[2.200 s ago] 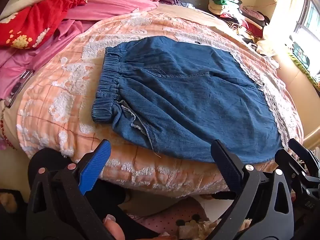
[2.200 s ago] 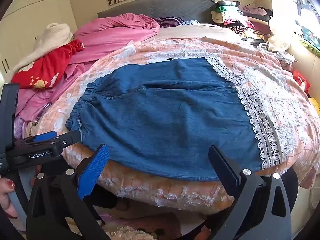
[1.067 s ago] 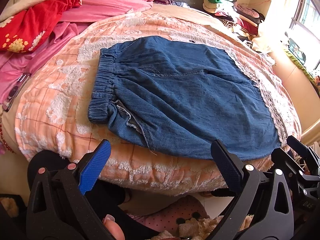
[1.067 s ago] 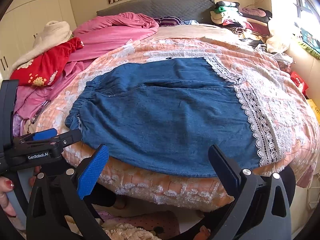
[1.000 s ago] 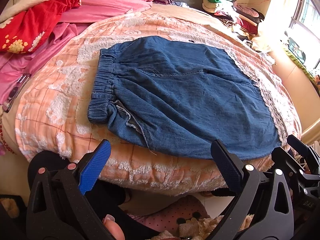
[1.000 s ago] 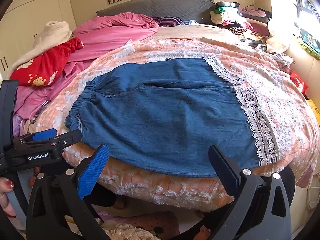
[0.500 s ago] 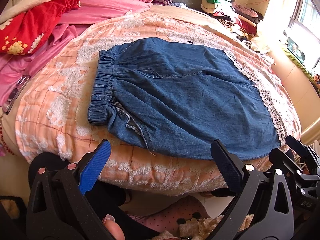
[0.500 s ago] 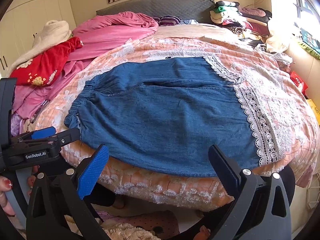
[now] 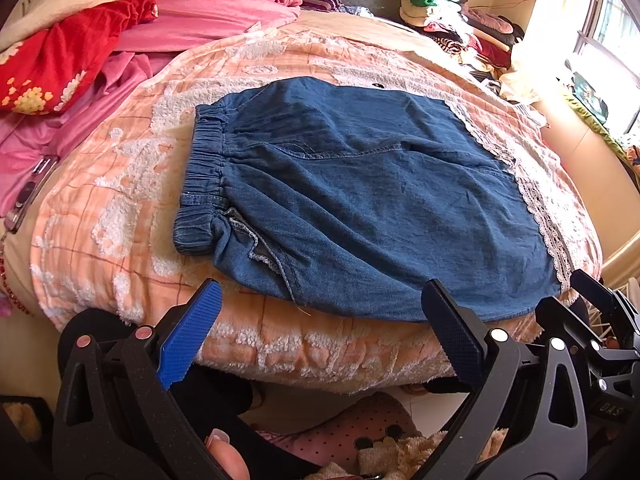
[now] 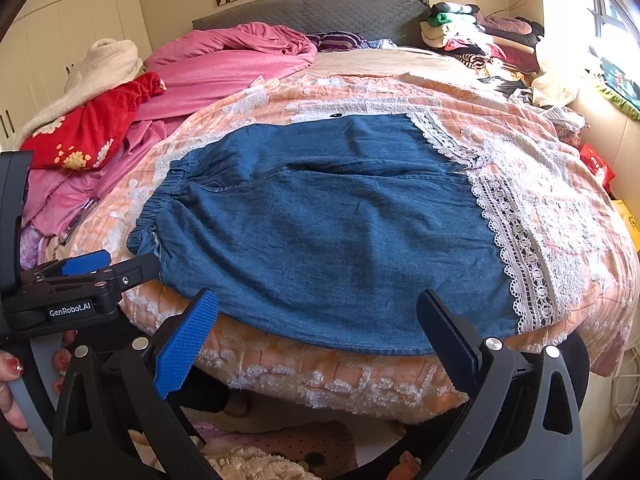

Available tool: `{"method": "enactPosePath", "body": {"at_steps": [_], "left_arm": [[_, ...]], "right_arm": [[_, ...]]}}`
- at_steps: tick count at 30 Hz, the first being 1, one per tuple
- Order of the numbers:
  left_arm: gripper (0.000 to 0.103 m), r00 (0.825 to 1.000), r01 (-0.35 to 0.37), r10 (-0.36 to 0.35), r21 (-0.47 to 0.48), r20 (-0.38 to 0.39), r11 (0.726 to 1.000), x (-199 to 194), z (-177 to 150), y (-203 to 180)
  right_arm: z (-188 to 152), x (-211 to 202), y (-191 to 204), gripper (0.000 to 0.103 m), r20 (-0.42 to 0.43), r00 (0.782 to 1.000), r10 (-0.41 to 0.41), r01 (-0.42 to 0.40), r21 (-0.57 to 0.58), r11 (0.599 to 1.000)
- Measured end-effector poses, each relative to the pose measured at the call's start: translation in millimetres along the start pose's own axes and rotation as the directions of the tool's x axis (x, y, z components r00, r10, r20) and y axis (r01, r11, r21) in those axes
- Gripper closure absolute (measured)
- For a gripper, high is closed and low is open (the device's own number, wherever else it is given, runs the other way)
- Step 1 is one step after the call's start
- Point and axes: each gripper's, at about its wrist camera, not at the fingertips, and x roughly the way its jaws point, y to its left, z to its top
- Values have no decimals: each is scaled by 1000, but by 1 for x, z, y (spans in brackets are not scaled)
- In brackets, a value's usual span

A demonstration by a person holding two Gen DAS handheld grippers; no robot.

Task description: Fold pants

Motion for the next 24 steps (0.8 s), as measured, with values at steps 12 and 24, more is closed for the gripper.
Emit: {"method": "enactPosePath", "body": {"at_steps": [12, 24], "left_arm": [[9, 1000, 4, -4, 3, -10, 1000, 7, 1, 0], [9, 1000, -13, 13, -44, -4, 999, 22, 20, 31]], "right_arm": [[6, 5, 3, 4, -11, 1000, -18, 18, -11, 1000], [35, 24, 10, 4, -6, 1000, 3, -4, -55, 998]]}}
